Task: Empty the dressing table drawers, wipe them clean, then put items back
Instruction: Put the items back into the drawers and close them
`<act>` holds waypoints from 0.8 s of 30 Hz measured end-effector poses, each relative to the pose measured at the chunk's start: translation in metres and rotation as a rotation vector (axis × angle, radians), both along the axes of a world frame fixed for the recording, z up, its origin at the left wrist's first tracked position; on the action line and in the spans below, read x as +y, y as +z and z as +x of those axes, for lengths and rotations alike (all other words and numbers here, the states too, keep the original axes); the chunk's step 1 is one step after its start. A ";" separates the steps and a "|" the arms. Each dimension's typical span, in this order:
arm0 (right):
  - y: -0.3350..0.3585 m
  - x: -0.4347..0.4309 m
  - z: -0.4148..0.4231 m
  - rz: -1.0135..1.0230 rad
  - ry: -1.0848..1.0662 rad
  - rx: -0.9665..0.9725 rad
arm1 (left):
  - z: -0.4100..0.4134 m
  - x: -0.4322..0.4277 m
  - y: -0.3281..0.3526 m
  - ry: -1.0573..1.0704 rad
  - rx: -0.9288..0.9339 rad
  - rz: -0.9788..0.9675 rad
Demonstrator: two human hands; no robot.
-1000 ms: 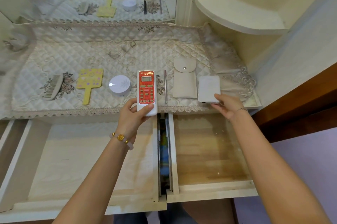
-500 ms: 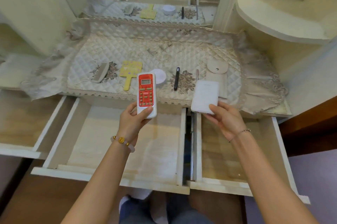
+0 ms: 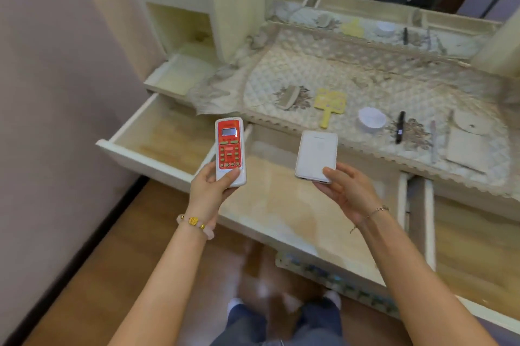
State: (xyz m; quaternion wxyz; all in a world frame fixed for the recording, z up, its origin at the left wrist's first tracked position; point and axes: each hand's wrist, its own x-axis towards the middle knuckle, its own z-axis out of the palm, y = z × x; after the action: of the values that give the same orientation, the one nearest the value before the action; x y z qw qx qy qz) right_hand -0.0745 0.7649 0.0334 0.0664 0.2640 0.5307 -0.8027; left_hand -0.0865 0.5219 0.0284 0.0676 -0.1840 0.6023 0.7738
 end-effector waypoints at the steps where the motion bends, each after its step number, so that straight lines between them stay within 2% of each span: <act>1: 0.000 -0.019 -0.002 -0.004 0.010 0.004 | 0.003 -0.019 0.000 0.017 -0.001 -0.005; 6: -0.006 -0.097 -0.014 -0.010 0.123 0.015 | 0.018 -0.102 0.002 0.104 0.013 -0.036; 14: -0.015 -0.168 -0.046 -0.012 0.255 -0.002 | 0.011 -0.168 -0.004 0.224 0.002 -0.028; 24: -0.051 -0.227 -0.126 0.041 0.248 -0.102 | -0.078 -0.227 -0.038 0.186 -0.082 -0.047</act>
State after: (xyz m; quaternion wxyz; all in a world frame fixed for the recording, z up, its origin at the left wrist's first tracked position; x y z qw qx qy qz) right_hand -0.2001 0.5381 -0.0176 0.1864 0.2380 0.5715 -0.7628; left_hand -0.1646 0.2945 -0.0100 0.0156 -0.2722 0.5975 0.7541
